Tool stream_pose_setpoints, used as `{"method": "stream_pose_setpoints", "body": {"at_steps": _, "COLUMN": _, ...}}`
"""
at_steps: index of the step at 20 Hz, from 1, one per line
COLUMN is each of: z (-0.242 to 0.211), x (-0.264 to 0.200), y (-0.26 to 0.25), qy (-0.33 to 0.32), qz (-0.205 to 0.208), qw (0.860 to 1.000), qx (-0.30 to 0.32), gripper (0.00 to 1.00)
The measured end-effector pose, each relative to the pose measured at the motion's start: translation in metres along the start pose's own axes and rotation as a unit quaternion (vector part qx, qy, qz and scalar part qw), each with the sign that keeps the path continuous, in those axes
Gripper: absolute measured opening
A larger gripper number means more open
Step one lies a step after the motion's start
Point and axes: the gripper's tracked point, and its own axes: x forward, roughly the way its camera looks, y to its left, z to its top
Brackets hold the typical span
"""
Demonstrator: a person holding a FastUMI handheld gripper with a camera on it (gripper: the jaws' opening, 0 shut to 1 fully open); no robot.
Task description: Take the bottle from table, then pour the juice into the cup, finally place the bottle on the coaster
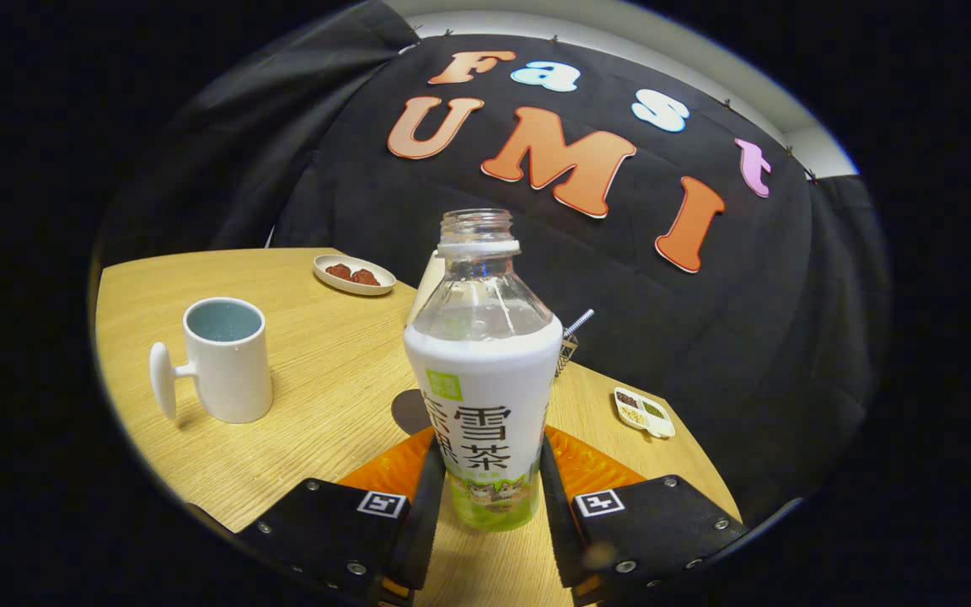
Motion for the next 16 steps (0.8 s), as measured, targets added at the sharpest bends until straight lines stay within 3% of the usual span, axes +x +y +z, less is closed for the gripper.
{"method": "stream_pose_setpoints", "body": {"at_steps": 8, "z": 0.014, "x": 0.007, "y": 0.007, "qy": -0.012, "qz": -0.034, "qw": 0.986, "qx": -0.163, "gripper": 0.58}}
{"method": "stream_pose_setpoints", "body": {"at_steps": 16, "z": 0.039, "x": 0.016, "y": 0.029, "qy": -0.062, "qz": -0.054, "qw": 0.946, "qx": -0.313, "gripper": 0.58}}
